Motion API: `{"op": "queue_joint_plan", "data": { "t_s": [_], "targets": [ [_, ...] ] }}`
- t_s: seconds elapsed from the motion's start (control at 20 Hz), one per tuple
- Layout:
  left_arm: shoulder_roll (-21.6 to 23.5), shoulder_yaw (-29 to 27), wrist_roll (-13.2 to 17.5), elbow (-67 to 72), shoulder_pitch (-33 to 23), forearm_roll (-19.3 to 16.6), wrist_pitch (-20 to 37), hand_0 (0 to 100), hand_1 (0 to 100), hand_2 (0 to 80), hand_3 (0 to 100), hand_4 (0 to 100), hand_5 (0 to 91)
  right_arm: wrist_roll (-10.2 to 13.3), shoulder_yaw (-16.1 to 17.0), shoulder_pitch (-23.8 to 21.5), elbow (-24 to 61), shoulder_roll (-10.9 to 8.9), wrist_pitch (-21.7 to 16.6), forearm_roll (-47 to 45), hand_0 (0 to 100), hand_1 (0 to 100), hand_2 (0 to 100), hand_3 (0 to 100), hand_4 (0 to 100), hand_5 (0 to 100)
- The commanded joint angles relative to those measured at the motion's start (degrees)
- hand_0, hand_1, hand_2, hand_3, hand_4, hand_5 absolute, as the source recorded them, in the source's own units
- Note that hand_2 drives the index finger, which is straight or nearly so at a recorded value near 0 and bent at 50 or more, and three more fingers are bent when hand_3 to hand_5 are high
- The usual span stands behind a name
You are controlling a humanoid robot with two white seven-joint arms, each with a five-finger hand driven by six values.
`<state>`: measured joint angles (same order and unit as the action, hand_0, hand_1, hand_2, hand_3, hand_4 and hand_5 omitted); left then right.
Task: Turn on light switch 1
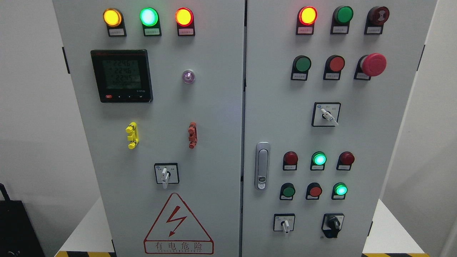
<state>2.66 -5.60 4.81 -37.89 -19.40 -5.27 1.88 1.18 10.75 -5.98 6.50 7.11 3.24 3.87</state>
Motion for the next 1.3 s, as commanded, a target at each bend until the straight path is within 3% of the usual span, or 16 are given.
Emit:
{"op": "queue_joint_plan", "data": {
  "t_s": [0.0, 0.35, 0.6, 0.85, 1.25],
  "targets": [
    [-0.4, -3.1, 0.6, -14.7, 0.1, -1.7, 0.1, 24, 2, 0.0, 10, 16, 0.0, 0.0, 0.1, 0.0, 0.0, 0.01, 0.0, 0.0, 0, 0, 0, 0, 0, 0],
    [-0.3, -3.7, 1.1, -30.7, 1.3, -1.8, 1.2, 26, 4, 0.0, 19, 25, 0.0, 0.0, 0.0, 0.0, 0.0, 0.01, 0.0, 0.0, 0, 0, 0, 0, 0, 0],
    [-0.4, -3.6, 4.1, -43.6, 0.6, -1.3, 1.4, 29, 7, 9.6, 33, 40, 2.2, 0.0, 0.0, 0.0, 0.0, 0.01, 0.0, 0.0, 0, 0, 0, 0, 0, 0],
    [-1.1, -3.5, 5.7, -54.3, 0.4, -0.9, 2.9, 27, 10, 15.4, 37, 47, 11.3, 0.0, 0.0, 0.0, 0.0, -0.07, 0.0, 0.0, 0, 0, 0, 0, 0, 0],
    [-1.9, -3.3, 5.6, -61.3, 2.1, 1.1, 13.1, 21, 17, 28.2, 53, 65, 33.7, 0.0, 0.1, 0.0, 0.0, 0.01, 0.0, 0.0, 0, 0, 0, 0, 0, 0]
  ]
}}
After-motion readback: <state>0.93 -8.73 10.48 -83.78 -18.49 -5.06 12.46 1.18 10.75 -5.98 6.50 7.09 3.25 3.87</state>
